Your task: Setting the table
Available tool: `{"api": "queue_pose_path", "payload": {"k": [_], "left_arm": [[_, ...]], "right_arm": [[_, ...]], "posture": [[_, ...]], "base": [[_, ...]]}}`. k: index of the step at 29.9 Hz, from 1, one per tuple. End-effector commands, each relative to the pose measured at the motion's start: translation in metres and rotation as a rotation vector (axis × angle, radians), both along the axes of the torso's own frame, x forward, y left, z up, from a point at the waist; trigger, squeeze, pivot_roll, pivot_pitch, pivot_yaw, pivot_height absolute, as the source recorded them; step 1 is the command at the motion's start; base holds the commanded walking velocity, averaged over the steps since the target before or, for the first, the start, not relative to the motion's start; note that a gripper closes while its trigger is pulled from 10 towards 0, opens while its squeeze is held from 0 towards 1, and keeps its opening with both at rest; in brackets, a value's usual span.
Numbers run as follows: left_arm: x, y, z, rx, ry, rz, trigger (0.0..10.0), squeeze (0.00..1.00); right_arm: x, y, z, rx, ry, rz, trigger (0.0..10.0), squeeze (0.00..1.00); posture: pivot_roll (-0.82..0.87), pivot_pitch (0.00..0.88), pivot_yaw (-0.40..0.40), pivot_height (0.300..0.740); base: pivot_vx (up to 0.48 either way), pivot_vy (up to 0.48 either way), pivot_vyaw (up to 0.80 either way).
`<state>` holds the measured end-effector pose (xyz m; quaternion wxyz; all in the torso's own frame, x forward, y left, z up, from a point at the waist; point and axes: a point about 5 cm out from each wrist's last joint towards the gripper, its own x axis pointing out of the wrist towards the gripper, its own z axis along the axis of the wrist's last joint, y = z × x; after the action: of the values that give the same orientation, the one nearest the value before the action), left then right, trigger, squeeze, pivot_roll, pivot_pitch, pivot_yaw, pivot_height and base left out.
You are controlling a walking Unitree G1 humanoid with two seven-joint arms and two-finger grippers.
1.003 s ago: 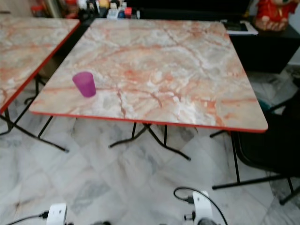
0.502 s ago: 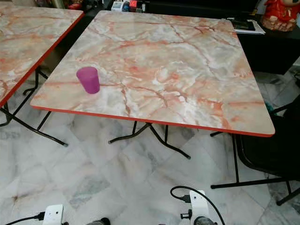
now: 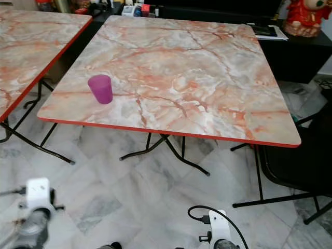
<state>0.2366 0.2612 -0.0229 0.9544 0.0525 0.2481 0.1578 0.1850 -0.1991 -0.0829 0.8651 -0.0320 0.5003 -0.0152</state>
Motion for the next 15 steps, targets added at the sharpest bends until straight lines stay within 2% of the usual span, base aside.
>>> {"api": "queue_pose_path", "payload": {"k": [1,3,4,5,9,11,13,14,15], "left_arm": [[0.001,0.003,0.003,0.001,-0.016,-0.003,10.0,0.00],[0.002,0.002,0.003,0.000,-0.022,-0.007,10.0,0.00],[0.008,0.005,0.011,0.002,-0.074,0.016,10.0,0.00],[0.022,0.013,0.036,0.023,-0.222,0.064,10.0,0.00],[0.035,0.018,0.060,0.058,-0.341,0.075,10.0,0.00],[0.048,0.024,0.091,0.090,-0.470,0.090,10.0,0.00],[0.054,0.026,0.106,0.101,-0.531,0.098,10.0,0.00],[0.060,0.028,0.124,0.120,-0.601,0.108,10.0,0.00],[0.060,0.028,0.124,0.120,-0.601,0.108,10.0,0.00]], "right_arm": [[-0.002,-0.002,-0.001,-0.006,0.006,-0.001,10.0,0.00],[-0.002,-0.002,-0.001,-0.006,0.005,-0.001,10.0,0.00],[-0.002,-0.002,-0.001,-0.005,0.001,-0.004,10.0,0.00],[-0.001,-0.002,0.000,0.001,-0.012,-0.011,10.0,0.00],[-0.001,-0.003,0.000,0.012,-0.029,-0.026,10.0,0.00],[0.000,-0.003,0.001,0.013,-0.036,-0.026,10.0,0.00],[-0.001,-0.003,0.001,0.005,-0.032,-0.019,10.0,0.00],[-0.001,-0.004,0.001,0.002,-0.030,-0.018,10.0,0.00],[-0.001,-0.004,0.001,0.002,-0.030,-0.018,10.0,0.00]], "posture": [[0.02,0.167,-0.073,0.736],[0.02,0.167,-0.073,0.736],[0.02,0.172,-0.076,0.736],[0.02,0.170,-0.077,0.736],[0.02,0.166,-0.078,0.736],[0.02,0.162,-0.078,0.736],[0.02,0.161,-0.078,0.736],[0.02,0.157,-0.078,0.736],[0.02,0.157,-0.078,0.736]], "base": [[0.000,0.000,0.00],[0.000,0.000,0.00],[0.000,0.000,0.00],[0.000,0.000,0.00],[0.000,0.000,0.00],[0.000,0.000,0.00],[0.000,0.000,0.00],[0.000,0.000,0.00],[0.000,0.000,0.00]]}}
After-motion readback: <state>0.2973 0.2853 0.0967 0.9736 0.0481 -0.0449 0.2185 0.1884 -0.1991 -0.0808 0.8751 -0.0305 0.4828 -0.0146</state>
